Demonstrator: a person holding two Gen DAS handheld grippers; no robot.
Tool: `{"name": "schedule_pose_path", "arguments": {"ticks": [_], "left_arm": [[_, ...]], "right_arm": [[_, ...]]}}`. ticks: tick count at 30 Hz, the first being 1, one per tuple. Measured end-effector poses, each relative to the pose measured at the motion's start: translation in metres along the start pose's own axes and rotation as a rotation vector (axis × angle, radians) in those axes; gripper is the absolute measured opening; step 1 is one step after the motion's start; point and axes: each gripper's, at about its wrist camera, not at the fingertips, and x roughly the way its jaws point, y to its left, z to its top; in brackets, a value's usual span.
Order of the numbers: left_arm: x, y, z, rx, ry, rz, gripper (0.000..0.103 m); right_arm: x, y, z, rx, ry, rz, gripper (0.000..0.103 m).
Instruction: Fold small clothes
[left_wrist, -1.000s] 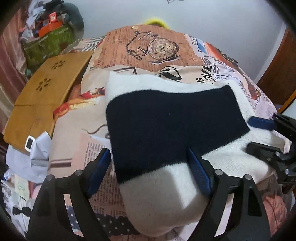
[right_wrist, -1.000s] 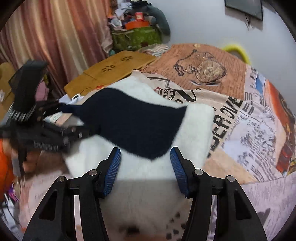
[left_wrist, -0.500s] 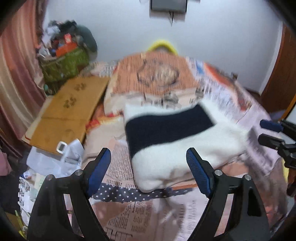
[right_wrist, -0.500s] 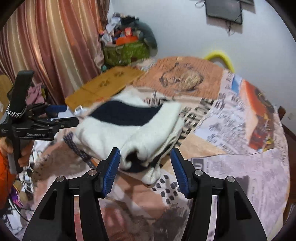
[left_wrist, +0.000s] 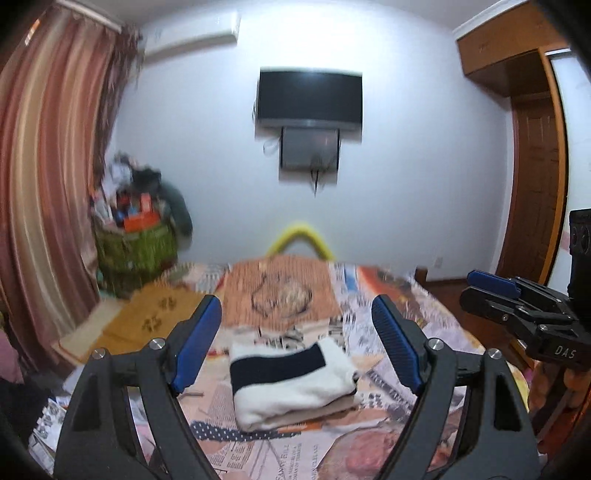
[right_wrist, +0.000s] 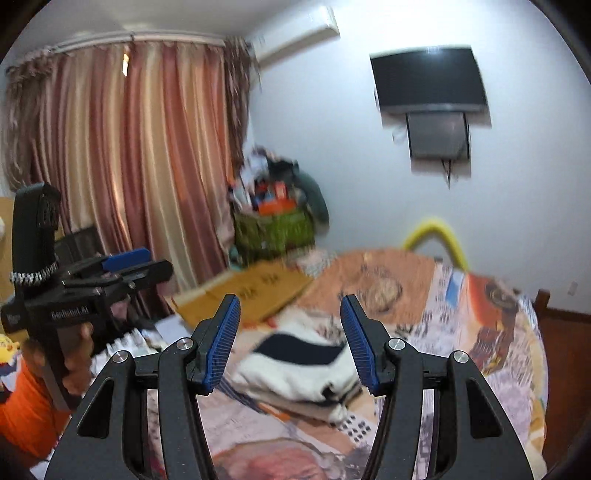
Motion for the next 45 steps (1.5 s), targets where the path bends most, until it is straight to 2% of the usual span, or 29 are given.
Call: {"name": "schedule_pose_path", "arguments": {"ticks": [5, 7, 9, 12, 13, 15, 17, 45], "left_arm": [[-0.044, -0.012, -0.005, -0.011, -0.091, 0.018, 0.084], [-0.054, -0.013, -0.011, -0.016, -0.102, 0.03, 0.086], [-0.06, -0.014, -0.017, -0.012, -0.104, 0.028, 0.094], [-0.066, -0.014, -0.022, -0.013, -0.106, 0.029, 0.102], [-0.068, -0.014, -0.023, -0.013, -0.107, 0.032, 0.103], [-0.071, -0.014, -0.025, -0.017, -0.112, 0.04, 0.103], [-0.074, -0.015, -0.027, -0.019, -0.116, 0.048, 0.103], [-0.077, -0.013, -0.034, -0.055, -0.102, 0.044, 0.103]], "right_arm": [[-0.033, 0.024, -0.002, 0.0, -0.089, -0.021, 0.053], [-0.042, 0.031, -0.007, -0.01, -0.102, -0.031, 0.057], [-0.047, 0.033, -0.012, -0.005, -0.11, -0.058, 0.073], [-0.048, 0.033, -0.017, -0.015, -0.109, -0.111, 0.084], [-0.051, 0.034, -0.017, -0.02, -0.114, -0.129, 0.086], [-0.054, 0.036, -0.018, -0.029, -0.134, -0.159, 0.099], [-0.057, 0.036, -0.018, -0.036, -0.143, -0.175, 0.102], [-0.063, 0.044, -0.024, -0.017, -0.139, -0.17, 0.102]]}}
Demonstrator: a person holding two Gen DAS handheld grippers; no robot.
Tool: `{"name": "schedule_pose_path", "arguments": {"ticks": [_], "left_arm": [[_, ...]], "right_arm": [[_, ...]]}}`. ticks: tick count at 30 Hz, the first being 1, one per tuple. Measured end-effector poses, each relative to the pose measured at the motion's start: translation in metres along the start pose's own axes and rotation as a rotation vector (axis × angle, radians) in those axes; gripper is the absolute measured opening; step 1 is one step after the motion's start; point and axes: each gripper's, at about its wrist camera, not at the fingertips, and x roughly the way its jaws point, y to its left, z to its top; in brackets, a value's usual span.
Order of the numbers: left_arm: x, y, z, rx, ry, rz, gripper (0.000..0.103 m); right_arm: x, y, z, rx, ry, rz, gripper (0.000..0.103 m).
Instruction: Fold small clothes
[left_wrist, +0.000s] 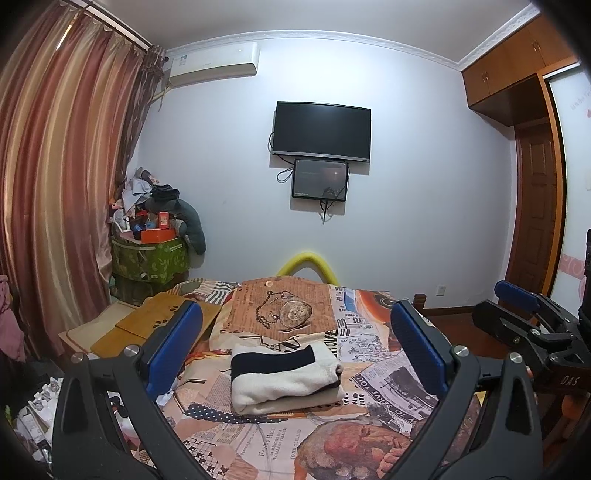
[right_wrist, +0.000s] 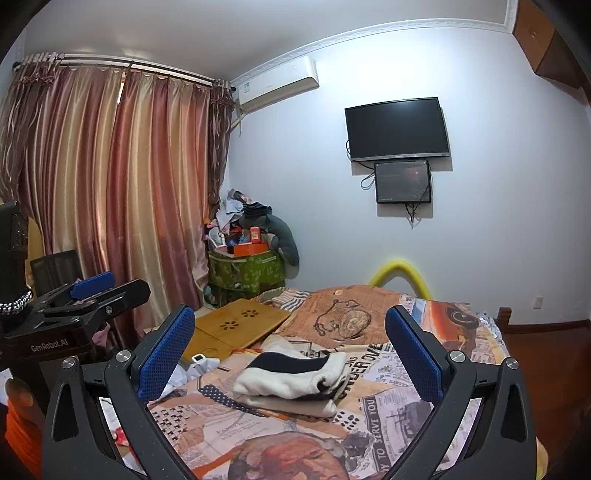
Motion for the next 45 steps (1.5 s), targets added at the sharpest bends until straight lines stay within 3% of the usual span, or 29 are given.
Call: {"name": "schedule_pose_path", "arguments": {"ticks": [45], "left_arm": [[-0.0014, -0.0025, 0.0011, 0.0, 0.001, -0.054, 0.103]], "right_arm": [[-0.0011, 0.0037, 0.0049, 0.012, 0.011, -0.01, 0.103]]}}
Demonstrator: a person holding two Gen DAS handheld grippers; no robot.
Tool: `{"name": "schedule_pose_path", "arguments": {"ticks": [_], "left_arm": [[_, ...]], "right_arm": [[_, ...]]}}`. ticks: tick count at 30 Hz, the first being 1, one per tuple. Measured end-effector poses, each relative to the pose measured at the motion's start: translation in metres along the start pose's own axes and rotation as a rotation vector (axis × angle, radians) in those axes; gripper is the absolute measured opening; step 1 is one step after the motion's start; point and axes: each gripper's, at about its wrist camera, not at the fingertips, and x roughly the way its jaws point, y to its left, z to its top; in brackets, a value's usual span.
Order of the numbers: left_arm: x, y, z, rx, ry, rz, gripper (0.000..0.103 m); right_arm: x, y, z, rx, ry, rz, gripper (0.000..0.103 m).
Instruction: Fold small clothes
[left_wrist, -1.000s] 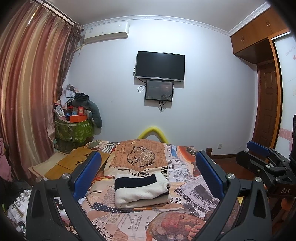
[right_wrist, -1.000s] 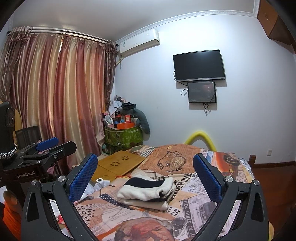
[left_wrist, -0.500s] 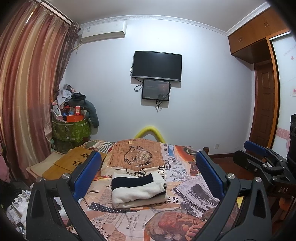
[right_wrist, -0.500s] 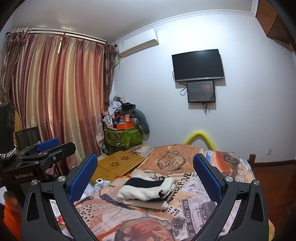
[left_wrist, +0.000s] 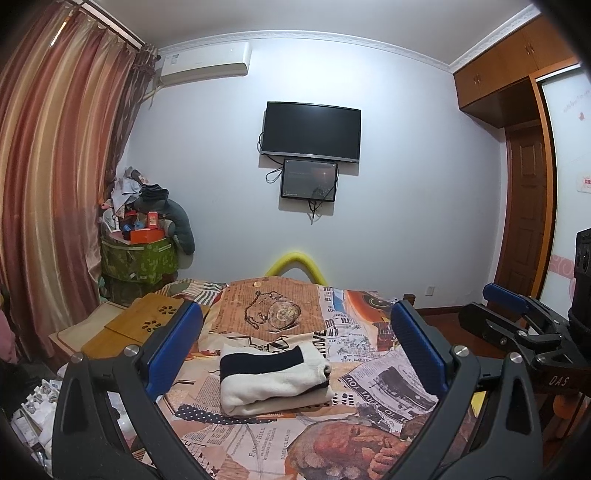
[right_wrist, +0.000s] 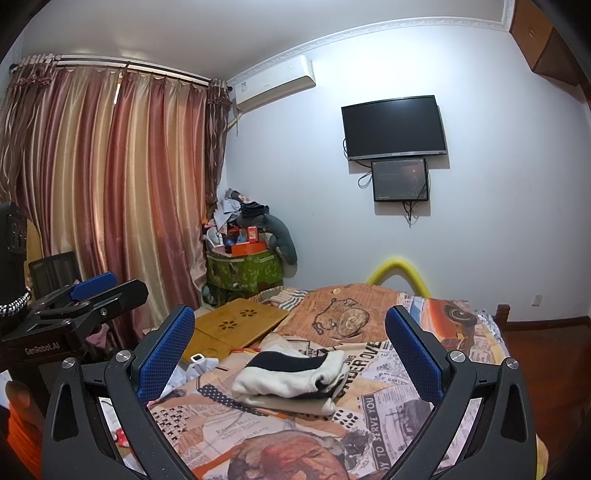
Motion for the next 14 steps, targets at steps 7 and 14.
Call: {"name": "schedule_pose_path", "arguments": {"ticks": [7, 14], "left_arm": [[0.0036, 0.0005, -0.0014, -0.01, 0.012, -0.001, 0.103], [0.0068, 0.001, -0.0026, -0.015, 0.027, -0.01, 0.103]], "right_arm": [[0.0028, 0.0008, 0.0007, -0.002, 0.01, -0.001, 0.103], [0.0057, 0.0019, -0.0001, 0.002, 0.022, -0.001, 0.103]]}}
